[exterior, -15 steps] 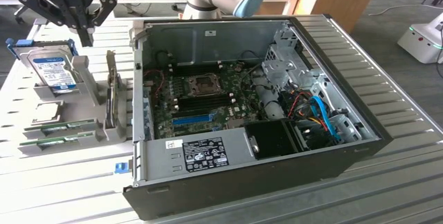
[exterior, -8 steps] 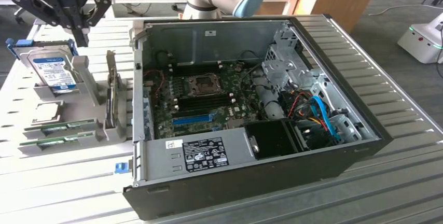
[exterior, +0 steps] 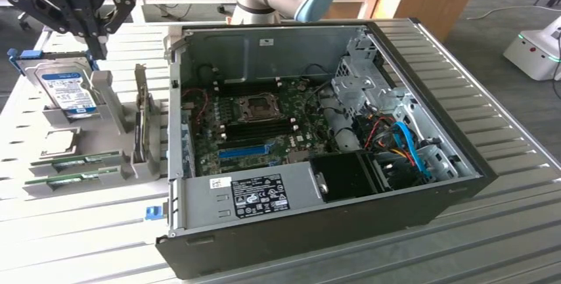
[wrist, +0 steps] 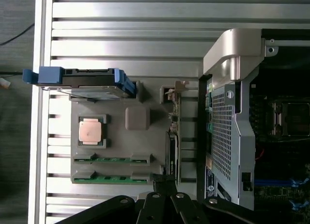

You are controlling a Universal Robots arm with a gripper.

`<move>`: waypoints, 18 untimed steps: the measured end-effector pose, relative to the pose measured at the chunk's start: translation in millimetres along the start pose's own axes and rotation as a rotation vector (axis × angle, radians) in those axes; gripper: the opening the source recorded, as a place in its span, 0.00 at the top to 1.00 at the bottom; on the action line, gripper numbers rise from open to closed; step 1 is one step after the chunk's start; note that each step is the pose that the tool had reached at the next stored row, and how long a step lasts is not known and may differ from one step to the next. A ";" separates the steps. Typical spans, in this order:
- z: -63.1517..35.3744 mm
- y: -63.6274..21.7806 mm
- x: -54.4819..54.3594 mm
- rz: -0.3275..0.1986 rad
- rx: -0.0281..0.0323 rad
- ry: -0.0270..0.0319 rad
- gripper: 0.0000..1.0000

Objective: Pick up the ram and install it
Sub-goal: 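Reach for the ram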

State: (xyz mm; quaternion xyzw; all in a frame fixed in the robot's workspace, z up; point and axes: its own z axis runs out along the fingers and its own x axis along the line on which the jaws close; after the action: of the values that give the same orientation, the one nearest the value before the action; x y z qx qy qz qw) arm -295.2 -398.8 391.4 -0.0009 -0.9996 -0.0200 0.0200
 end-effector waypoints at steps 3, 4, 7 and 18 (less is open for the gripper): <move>0.2 0.0 3.1 -0.001 0.0000 0.0000 0.89; 0.2 0.0 4.3 -0.001 0.0000 0.0000 0.89; 0.4 0.0 8.3 -0.002 0.0000 0.0000 0.89; 1.1 -0.1 25.0 -0.005 0.0002 0.0002 0.89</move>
State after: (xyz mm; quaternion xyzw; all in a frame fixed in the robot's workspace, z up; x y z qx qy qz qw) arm -320.2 -398.8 391.3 0.0013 -0.9996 -0.0200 0.0201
